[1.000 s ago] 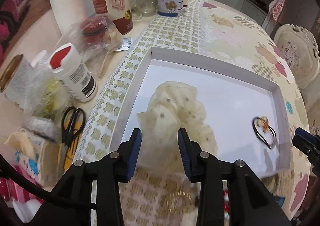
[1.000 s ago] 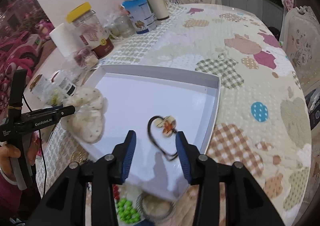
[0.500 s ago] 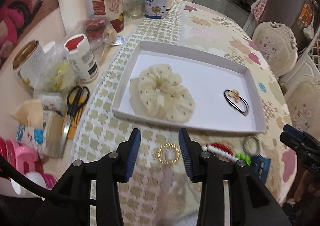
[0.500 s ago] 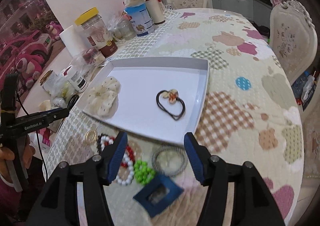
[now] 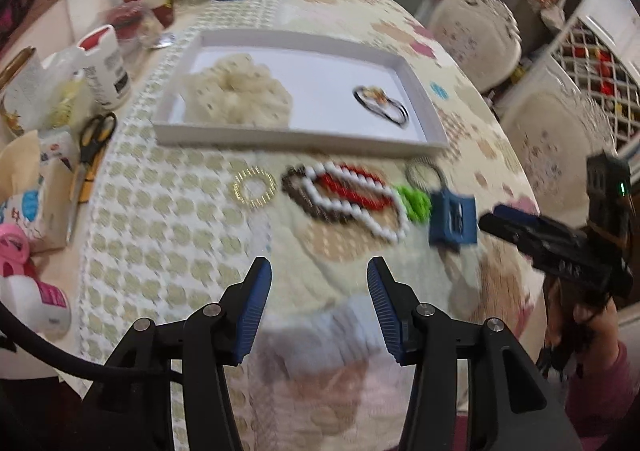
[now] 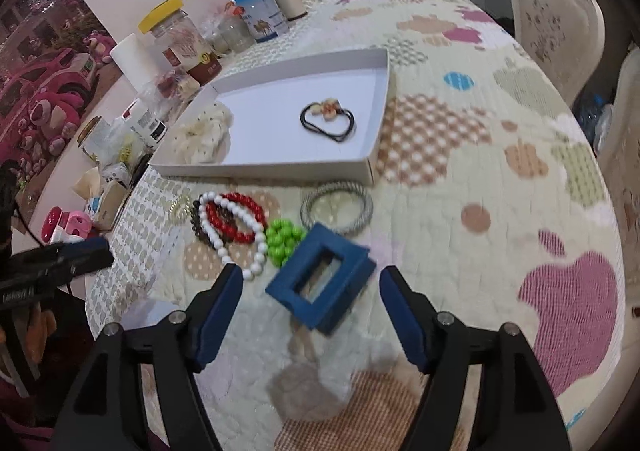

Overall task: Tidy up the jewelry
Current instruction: 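Move left tool to light blue scrunchie while right tool moves to blue claw clip, then grasp light blue scrunchie with left tool while right tool grasps blue claw clip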

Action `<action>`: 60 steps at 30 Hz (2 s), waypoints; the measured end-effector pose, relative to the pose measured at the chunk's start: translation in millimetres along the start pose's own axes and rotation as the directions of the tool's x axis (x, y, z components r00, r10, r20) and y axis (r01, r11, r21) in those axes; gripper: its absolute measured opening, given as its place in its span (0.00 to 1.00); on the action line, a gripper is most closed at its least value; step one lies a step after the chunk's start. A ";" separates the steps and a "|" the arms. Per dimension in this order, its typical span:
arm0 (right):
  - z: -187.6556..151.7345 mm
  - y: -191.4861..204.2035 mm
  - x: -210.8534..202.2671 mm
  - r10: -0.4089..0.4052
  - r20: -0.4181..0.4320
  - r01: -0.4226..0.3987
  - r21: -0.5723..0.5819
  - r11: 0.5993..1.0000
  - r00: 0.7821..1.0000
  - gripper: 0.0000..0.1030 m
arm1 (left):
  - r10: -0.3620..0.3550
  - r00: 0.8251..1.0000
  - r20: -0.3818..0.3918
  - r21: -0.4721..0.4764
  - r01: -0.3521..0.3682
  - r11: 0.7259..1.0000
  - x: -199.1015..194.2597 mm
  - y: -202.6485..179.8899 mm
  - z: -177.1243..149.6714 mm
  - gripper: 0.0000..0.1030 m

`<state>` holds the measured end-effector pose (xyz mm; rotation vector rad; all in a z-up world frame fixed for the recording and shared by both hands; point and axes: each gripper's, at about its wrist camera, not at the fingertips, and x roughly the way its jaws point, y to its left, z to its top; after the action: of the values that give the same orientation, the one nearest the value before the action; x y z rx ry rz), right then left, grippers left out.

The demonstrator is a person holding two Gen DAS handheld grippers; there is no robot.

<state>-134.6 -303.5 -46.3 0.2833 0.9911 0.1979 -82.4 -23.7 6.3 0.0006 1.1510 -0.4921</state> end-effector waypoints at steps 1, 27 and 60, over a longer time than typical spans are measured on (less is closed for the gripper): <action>-2.0 -0.3 0.7 0.001 -0.001 -0.001 0.006 1.000 1.000 0.73 | -0.002 1.000 -0.015 0.013 0.003 1.000 2.6 -2.2 -5.8 0.38; 3.0 -0.7 50.1 -0.108 -0.061 0.113 0.078 0.991 0.992 0.68 | -0.027 0.991 -0.131 0.150 0.047 0.988 43.8 -14.8 -47.2 0.47; 57.9 26.6 -17.8 0.005 0.075 0.000 -0.064 0.998 0.997 0.52 | 0.062 0.992 0.112 0.046 -0.067 0.997 3.6 -9.8 62.9 0.14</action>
<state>-96.1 -291.9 6.2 0.2319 0.9082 0.2196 -30.1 -49.5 32.0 0.0525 1.0267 -0.4574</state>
